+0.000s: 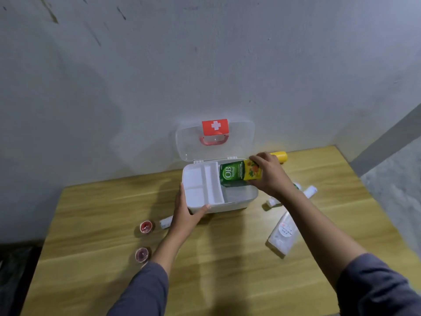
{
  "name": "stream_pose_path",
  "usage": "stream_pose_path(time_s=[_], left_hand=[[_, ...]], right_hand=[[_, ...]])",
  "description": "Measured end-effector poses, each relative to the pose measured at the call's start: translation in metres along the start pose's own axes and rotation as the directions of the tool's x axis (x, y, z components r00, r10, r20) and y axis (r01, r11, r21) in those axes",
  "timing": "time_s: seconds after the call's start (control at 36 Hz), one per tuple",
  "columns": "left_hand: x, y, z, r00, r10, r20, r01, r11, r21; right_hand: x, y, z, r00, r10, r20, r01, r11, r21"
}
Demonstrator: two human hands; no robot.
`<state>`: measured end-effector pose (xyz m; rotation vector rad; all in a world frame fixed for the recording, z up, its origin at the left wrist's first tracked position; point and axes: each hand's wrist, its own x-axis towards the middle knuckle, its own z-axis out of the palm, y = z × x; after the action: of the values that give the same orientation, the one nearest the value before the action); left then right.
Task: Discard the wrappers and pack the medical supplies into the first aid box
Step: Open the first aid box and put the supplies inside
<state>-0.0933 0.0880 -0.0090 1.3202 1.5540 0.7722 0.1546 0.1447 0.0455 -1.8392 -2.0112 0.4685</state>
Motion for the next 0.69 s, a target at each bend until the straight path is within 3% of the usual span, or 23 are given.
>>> stream_pose_path(time_s=[0.11,0.33,0.58,0.69], left_hand=[[0.000,-0.001,0.001,1.000,-0.001,0.001,0.001,1.000,0.000],[-0.001,0.002,0.000,1.000,0.002,0.003,-0.002,1.000,0.012],[0.000,0.000,-0.001,1.000,0.005,0.009,-0.006,1.000,0.025],[0.000,0.000,-0.001,1.000,0.011,0.015,-0.012,1.000,0.028]], right_hand=[[0.012,-0.010,0.008,0.994,-0.045,0.101,0.051,0.997,-0.057],[0.021,-0.022,0.043,0.982,-0.041,0.185,0.036,0.999,0.032],[0.017,-0.026,0.064,0.991,0.012,0.132,-0.026,0.994,0.107],[0.012,-0.026,0.068,0.990,0.132,0.059,-0.140,0.976,0.168]])
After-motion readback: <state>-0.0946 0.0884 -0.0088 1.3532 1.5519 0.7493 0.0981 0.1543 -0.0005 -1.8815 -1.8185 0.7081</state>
